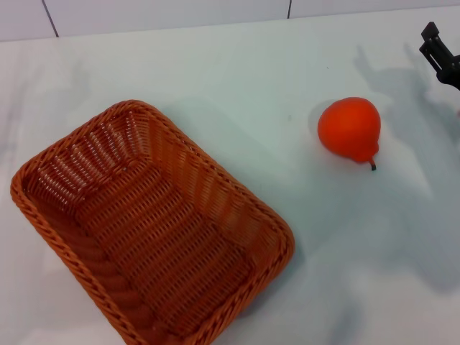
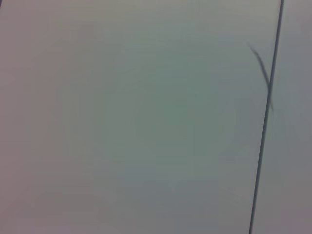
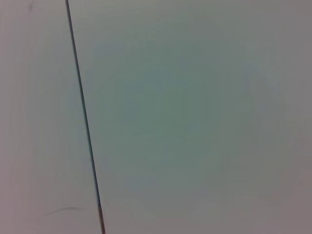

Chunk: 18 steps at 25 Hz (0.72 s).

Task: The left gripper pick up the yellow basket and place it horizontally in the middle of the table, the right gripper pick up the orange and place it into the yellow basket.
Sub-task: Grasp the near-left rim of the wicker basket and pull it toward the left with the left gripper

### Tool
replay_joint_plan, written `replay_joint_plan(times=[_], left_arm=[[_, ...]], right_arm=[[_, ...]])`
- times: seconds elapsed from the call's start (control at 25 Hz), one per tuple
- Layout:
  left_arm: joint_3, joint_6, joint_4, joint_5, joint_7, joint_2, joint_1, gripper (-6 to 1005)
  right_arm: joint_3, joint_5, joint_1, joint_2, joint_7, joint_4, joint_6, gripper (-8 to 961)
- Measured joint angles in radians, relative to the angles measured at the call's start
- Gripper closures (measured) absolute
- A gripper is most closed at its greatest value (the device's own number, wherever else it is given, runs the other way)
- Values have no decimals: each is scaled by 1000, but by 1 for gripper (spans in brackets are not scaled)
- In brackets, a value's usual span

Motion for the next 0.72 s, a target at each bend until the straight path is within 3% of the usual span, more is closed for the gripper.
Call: replay_joint_plan(times=[0.4, 0.56, 0.72], left_arm=[[1, 0, -2, -2, -7, 1, 0, 396], [125, -21, 102, 40, -276, 22, 14, 405], [260, -11, 292, 177, -611, 59, 28, 413]], right_arm=[[0, 0, -1, 0, 0, 0, 1, 5], [0, 0, 1, 0, 0, 0, 1, 6], [0, -2, 3, 0, 0, 2, 1, 6]])
